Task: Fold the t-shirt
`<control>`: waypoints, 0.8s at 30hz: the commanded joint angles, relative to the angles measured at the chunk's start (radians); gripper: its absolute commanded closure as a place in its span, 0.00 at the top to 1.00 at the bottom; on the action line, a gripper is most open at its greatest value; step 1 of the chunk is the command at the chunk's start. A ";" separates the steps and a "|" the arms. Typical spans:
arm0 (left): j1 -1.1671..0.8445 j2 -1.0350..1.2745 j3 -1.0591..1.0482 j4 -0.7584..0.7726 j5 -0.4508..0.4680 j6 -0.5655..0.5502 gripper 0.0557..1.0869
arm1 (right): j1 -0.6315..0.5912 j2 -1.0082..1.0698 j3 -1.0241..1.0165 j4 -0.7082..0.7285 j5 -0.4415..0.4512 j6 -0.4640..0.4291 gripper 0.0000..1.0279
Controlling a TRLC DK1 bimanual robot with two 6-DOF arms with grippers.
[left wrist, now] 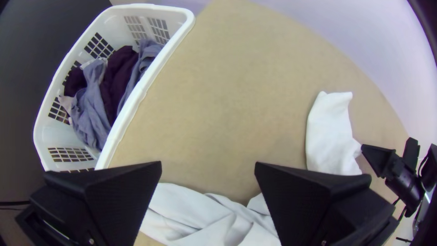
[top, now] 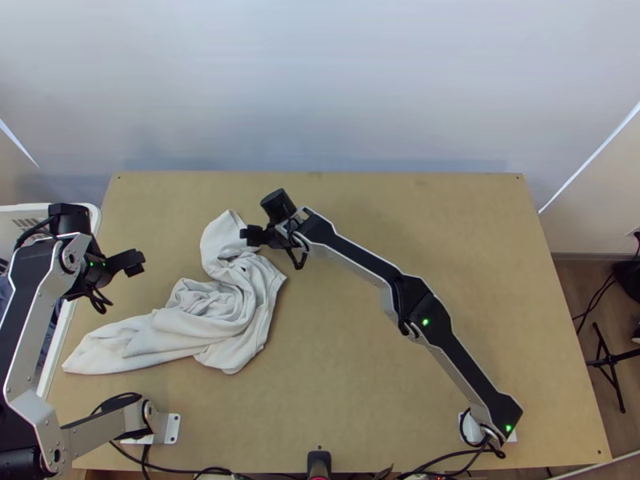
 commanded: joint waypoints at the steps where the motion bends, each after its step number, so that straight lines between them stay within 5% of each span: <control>1: -0.017 0.010 -0.002 0.006 -0.001 -0.011 0.96 | 0.015 0.024 0.007 0.040 -0.005 0.034 0.51; 4: -0.023 0.013 0.001 0.008 -0.003 -0.014 0.96 | 0.025 0.028 0.007 0.056 -0.005 0.037 0.45; 7: -0.024 0.016 -0.001 0.012 -0.003 -0.017 0.96 | 0.031 0.026 0.007 0.094 -0.004 0.032 0.05; 8: -0.024 0.017 -0.001 0.014 -0.003 -0.017 0.96 | 0.032 0.026 0.007 0.103 -0.004 0.032 0.03; 24: -0.015 0.016 0.019 0.012 -0.007 -0.011 0.96 | 0.169 -0.078 0.004 0.332 0.041 -0.118 0.03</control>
